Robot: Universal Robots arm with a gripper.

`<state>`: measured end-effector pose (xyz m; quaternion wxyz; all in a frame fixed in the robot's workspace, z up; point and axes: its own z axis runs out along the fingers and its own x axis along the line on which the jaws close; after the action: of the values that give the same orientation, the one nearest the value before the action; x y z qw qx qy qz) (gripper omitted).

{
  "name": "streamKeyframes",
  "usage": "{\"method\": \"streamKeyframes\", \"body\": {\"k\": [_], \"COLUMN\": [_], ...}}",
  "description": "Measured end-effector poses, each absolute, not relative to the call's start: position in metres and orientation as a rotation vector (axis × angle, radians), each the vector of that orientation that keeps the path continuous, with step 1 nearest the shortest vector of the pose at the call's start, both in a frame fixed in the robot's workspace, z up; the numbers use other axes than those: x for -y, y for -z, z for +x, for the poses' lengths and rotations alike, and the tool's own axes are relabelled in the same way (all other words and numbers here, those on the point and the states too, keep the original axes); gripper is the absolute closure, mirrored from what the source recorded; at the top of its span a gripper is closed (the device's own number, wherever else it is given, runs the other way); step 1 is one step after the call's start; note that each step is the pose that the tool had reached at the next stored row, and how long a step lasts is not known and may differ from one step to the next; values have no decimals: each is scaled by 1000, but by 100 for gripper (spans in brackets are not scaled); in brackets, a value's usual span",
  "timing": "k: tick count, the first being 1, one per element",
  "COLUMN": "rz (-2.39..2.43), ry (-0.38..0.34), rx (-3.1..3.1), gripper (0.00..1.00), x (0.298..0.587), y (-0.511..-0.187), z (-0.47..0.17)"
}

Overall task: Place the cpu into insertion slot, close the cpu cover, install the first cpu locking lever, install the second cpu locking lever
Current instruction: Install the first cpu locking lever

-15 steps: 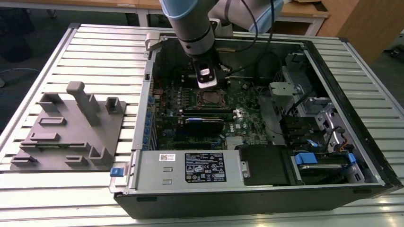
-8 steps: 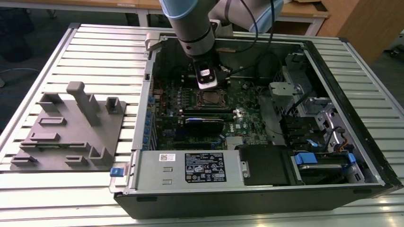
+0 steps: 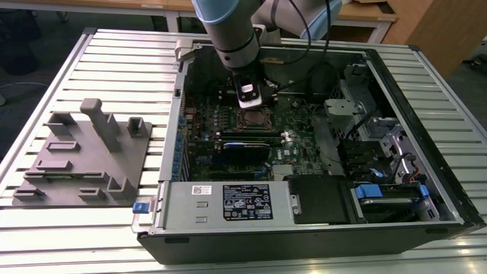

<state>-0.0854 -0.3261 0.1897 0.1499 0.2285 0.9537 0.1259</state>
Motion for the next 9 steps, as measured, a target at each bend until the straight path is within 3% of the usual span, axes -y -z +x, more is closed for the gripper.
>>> {"method": "streamKeyframes", "body": {"k": [9], "rz": [656], "ry": [-361], "rx": [-2740], "gripper": [89], "x": [321], "y": [-197], "z": [-85]}}
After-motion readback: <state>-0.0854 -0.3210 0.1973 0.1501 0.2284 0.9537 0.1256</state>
